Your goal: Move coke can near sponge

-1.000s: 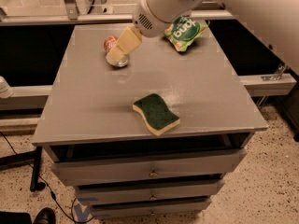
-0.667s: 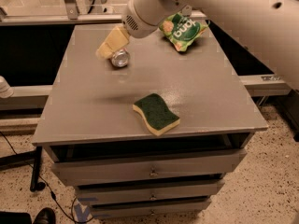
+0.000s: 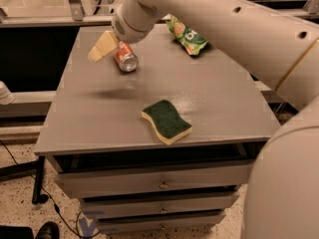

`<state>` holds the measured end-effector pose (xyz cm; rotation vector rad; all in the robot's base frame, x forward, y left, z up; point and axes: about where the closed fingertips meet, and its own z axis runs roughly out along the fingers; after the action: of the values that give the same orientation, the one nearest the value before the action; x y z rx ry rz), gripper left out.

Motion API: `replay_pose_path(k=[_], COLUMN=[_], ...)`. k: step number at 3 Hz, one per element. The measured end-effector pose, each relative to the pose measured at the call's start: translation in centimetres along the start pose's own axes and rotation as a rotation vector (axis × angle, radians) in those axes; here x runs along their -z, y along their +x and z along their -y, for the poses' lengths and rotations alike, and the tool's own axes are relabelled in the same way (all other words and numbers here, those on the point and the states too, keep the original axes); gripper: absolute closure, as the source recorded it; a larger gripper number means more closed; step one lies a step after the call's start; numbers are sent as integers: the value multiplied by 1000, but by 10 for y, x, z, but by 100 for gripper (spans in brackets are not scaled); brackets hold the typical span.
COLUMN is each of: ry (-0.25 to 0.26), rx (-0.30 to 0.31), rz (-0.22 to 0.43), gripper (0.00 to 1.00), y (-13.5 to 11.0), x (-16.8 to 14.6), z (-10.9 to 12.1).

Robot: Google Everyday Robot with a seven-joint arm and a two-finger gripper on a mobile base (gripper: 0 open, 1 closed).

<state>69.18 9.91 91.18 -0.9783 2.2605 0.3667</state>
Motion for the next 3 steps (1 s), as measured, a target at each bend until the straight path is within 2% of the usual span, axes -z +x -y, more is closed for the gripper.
replay_pose_path(k=[1,3], ry=[17,71], rx=[-6,-2], rz=[-45,-94], gripper=[0,0], y=[1,7], x=[-35,-70], z=[2,29])
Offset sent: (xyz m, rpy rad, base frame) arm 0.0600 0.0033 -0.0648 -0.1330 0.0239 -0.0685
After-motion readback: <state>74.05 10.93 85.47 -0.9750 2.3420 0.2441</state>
